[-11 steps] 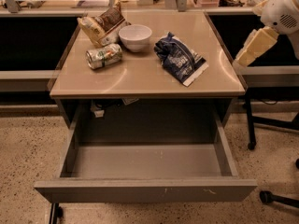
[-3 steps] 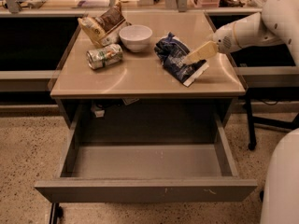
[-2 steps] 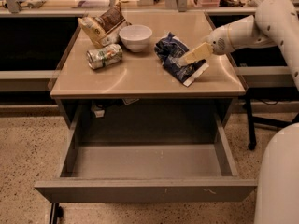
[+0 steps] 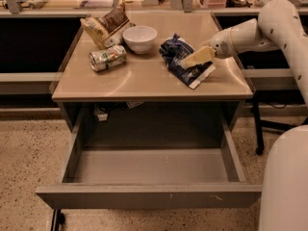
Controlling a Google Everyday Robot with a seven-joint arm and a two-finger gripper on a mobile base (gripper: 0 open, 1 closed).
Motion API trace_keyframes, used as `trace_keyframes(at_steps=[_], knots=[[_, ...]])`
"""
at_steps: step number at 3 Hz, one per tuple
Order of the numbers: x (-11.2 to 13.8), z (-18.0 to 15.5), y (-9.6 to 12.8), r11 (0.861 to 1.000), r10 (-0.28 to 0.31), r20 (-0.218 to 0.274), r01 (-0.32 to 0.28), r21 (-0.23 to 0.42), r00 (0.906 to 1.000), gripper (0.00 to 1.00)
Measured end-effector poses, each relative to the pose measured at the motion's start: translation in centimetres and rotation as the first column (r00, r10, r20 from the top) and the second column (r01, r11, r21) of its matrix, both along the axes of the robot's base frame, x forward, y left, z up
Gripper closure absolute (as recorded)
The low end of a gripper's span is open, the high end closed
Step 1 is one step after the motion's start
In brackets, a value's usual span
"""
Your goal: Place blue chip bag into top drawer
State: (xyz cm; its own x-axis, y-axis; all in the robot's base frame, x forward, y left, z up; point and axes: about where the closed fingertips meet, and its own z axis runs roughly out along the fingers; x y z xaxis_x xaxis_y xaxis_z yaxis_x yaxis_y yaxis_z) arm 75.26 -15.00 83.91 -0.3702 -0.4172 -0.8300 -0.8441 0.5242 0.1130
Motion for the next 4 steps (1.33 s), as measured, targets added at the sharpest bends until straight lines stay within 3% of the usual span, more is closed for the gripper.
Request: trace_keyframes(at_steps=[3,4], knots=[[0.00,-0.01,0.01,1.000,0.000,0.000,0.000,0.000,1.0000,0.89],[0.00,-0.01,0.01,1.000,0.000,0.000,0.000,0.000,1.0000,1.00]])
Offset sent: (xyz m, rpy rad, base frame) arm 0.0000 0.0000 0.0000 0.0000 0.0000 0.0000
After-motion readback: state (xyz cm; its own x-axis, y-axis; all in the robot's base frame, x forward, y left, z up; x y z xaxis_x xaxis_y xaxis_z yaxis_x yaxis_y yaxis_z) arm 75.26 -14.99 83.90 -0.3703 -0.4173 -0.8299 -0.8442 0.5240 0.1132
